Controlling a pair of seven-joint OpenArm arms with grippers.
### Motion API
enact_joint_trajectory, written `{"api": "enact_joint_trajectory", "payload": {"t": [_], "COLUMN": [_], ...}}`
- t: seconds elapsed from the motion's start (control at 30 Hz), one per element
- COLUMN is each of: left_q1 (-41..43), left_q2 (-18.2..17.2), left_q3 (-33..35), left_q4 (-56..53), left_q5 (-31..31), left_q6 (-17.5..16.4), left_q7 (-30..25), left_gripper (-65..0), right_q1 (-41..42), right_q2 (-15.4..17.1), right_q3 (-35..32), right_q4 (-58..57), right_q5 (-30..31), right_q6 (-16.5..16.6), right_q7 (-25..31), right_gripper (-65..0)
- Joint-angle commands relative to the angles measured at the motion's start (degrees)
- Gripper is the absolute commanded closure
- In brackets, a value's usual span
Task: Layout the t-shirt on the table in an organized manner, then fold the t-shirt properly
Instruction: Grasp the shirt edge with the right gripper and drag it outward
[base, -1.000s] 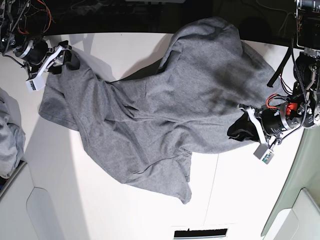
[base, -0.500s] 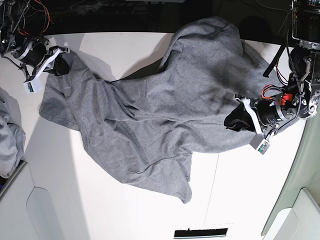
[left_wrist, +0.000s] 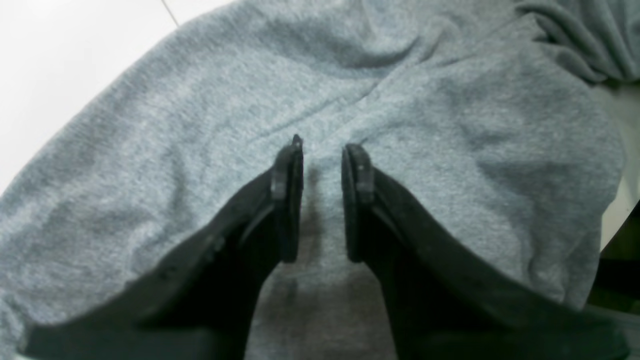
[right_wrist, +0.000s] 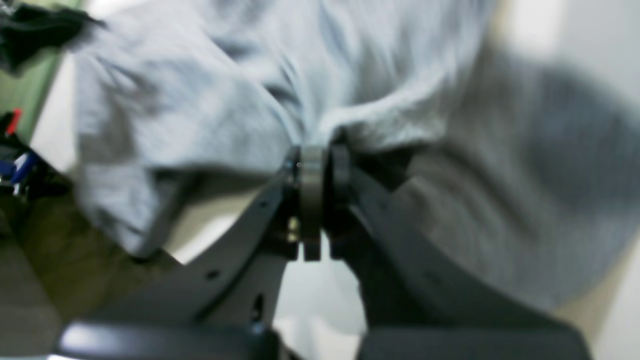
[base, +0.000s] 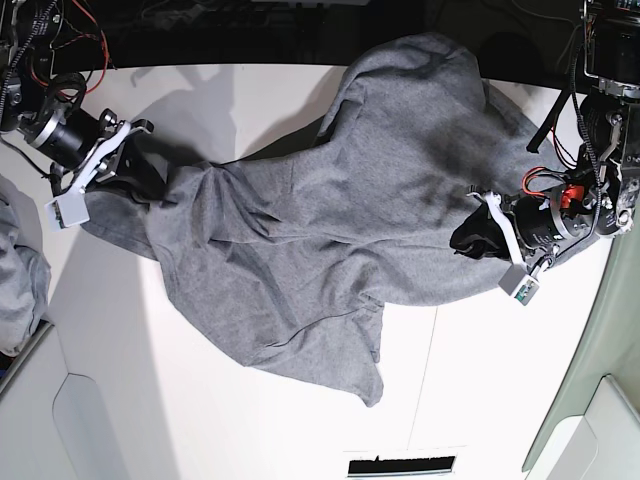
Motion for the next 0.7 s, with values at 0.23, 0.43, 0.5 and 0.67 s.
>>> {"api": "enact_joint_trajectory", "payload": {"t": [0.23, 0.43, 0.5, 0.67], "left_q1": [-0.94, -0.96, -0.94, -0.96], "left_q2": [-1.18, -2.12, -2.05, -2.03], "left_q3": [-0.35, -0.35, -0.35, -0.35], "left_q4": [0.79, 0.81, 0.79, 0.68], "left_q5": [2.19, 2.21, 2.29, 2.32], "left_q6": [-0.28, -0.26, -0.28, -0.28], "left_q7": [-1.09, -2.58, -3.02, -4.61], "left_gripper": [-16.6, -16.6, -16.6, -16.6], "right_q1": [4.9, 7.58, 9.2, 17.07], "right_q2": [-2.4, -6.21, -6.8, -6.95], "right_q3": [0.31, 0.26, 0.26, 0.15], "right_q4": [14.1, 18.25, 18.45, 12.85], "right_q5": [2.03, 2.21, -0.17, -9.53], "right_q6": [0.52, 0.55, 0.55, 0.44], "right_q7": [1.33, 1.9, 3.26, 4.85], "right_gripper": [0.0, 0.0, 0.0, 0.0]}}
